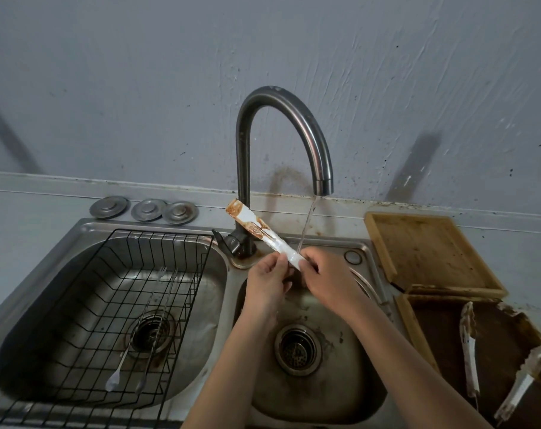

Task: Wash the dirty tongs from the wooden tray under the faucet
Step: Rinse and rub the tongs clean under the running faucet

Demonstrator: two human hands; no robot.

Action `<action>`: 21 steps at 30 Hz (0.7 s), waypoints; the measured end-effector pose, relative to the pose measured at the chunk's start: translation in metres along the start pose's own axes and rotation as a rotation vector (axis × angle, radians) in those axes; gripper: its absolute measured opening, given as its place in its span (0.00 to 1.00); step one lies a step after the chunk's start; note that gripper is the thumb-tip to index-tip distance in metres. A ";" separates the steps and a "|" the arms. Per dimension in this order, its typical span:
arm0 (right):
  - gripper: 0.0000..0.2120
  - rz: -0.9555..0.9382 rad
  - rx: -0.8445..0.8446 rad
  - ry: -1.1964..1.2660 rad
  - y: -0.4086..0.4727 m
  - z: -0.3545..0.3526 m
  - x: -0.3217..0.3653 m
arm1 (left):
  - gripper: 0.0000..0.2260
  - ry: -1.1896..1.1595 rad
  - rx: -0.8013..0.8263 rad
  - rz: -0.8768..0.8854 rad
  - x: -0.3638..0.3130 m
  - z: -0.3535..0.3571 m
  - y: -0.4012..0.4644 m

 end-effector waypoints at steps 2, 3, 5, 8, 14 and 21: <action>0.06 0.002 0.017 0.013 -0.001 0.000 0.000 | 0.11 -0.009 0.003 -0.003 -0.001 0.001 -0.001; 0.05 -0.006 0.007 0.016 -0.002 -0.002 0.000 | 0.10 -0.013 0.011 -0.006 0.000 0.003 -0.002; 0.04 -0.029 -0.041 -0.012 -0.005 -0.011 0.002 | 0.08 -0.009 0.039 -0.011 0.001 0.007 -0.002; 0.07 -0.049 -0.077 -0.146 -0.014 -0.026 -0.002 | 0.01 -0.058 0.058 -0.040 0.007 0.012 -0.003; 0.10 -0.043 -0.089 -0.283 -0.033 -0.036 -0.016 | 0.09 -0.245 0.120 -0.125 0.025 0.036 -0.014; 0.10 0.006 -0.077 -0.278 -0.040 -0.036 -0.033 | 0.20 -0.222 0.092 -0.218 0.036 0.030 -0.011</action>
Point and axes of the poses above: each hand's wrist, its own y-axis towards the middle knuckle, its own z-axis out of the palm, x = y × z, the point moved 9 cm from there along y, towards the middle knuckle, and after that the axes turned 14 degrees about y, right-handed, at the moved point
